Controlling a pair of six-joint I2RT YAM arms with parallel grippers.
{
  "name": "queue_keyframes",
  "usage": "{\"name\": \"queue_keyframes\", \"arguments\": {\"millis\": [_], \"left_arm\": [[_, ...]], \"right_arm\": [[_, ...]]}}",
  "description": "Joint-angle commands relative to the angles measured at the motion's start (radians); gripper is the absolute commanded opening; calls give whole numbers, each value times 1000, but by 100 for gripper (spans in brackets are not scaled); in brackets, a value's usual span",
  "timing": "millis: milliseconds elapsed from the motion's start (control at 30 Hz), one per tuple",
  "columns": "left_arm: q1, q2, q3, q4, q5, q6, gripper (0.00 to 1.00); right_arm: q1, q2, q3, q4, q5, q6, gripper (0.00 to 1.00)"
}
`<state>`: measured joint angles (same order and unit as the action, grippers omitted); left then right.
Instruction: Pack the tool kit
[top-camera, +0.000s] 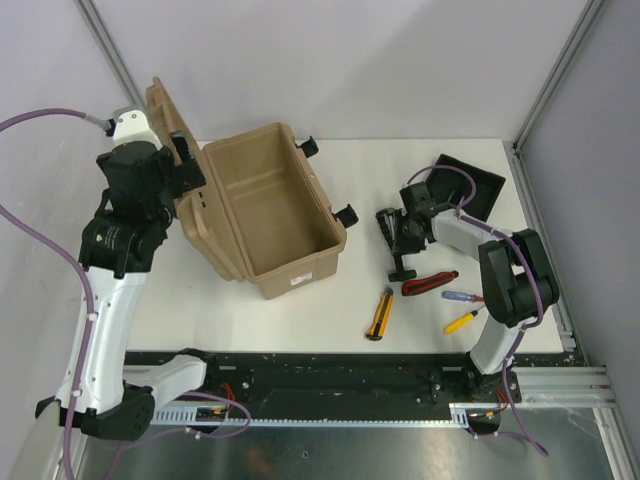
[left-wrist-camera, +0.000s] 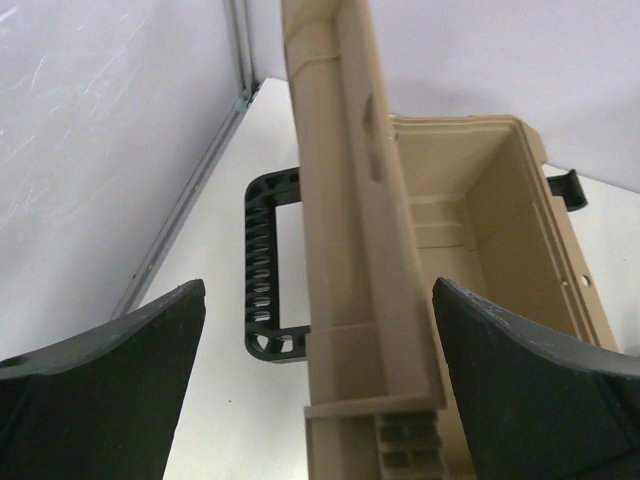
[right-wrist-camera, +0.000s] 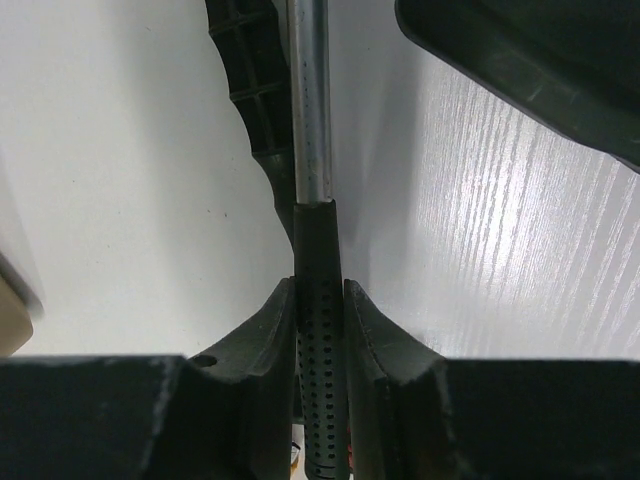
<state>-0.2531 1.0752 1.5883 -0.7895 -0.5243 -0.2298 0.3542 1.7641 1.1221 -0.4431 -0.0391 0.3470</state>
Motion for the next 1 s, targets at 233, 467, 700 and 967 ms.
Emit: {"name": "queue_keyframes", "arguments": {"millis": [233, 467, 700, 967], "left_arm": [[90, 71, 66, -36, 193, -10, 95], [90, 88, 92, -34, 274, 19, 65], [90, 99, 110, -17, 388, 87, 52], [90, 80, 84, 36, 583, 131, 51]], "right_arm": [[3, -129, 2, 43, 25, 26, 0], [-8, -224, 2, 63, 25, 41, 0], [-15, -292, 6, 87, -18, 37, 0], [2, -242, 6, 15, -11, 48, 0]]}}
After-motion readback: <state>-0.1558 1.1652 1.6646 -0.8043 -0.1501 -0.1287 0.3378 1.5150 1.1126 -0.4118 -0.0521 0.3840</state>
